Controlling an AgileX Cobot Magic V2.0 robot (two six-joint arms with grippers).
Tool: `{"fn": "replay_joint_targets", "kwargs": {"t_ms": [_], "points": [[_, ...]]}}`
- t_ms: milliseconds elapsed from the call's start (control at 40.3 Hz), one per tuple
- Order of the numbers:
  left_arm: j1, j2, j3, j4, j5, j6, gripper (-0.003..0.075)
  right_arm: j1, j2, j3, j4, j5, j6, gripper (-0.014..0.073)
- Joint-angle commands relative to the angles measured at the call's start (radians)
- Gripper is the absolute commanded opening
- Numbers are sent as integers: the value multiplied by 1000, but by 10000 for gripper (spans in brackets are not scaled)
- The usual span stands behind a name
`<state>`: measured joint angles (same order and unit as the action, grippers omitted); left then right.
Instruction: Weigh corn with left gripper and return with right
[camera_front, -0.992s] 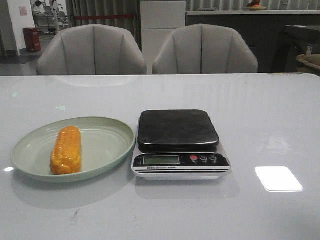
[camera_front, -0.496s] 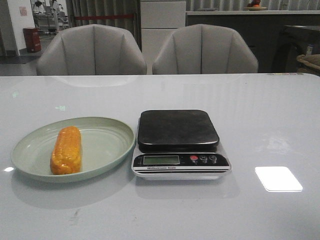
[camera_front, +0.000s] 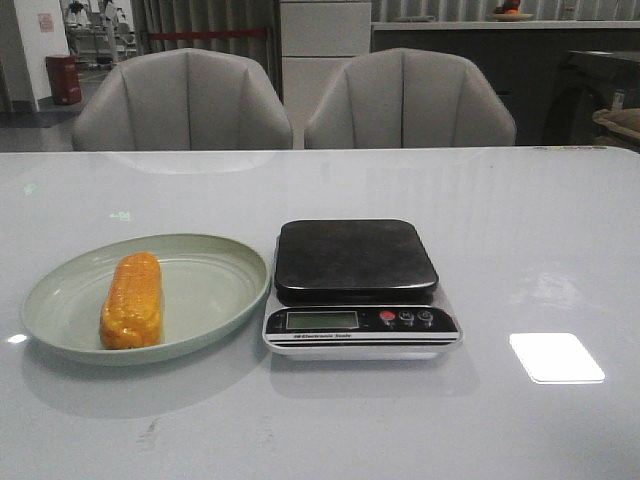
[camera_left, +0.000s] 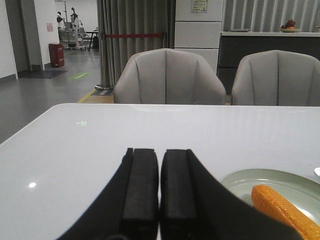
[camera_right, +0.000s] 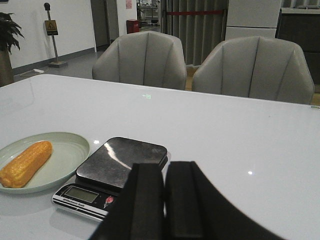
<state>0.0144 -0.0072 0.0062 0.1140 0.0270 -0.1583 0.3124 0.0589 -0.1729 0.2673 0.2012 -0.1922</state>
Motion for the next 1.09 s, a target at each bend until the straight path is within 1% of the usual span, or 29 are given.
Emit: {"fn": "replay_joint_targets", "kwargs": {"t_ms": [0, 992, 1067], "points": [[0, -19, 0, -7, -87, -4, 132, -4, 11, -24, -7, -75, -11, 165], [0, -19, 0, -7, -87, -4, 132, -4, 11, -24, -7, -75, -11, 165], [0, -19, 0, -7, -87, -4, 132, -9, 11, -22, -23, -76, -11, 165]]}}
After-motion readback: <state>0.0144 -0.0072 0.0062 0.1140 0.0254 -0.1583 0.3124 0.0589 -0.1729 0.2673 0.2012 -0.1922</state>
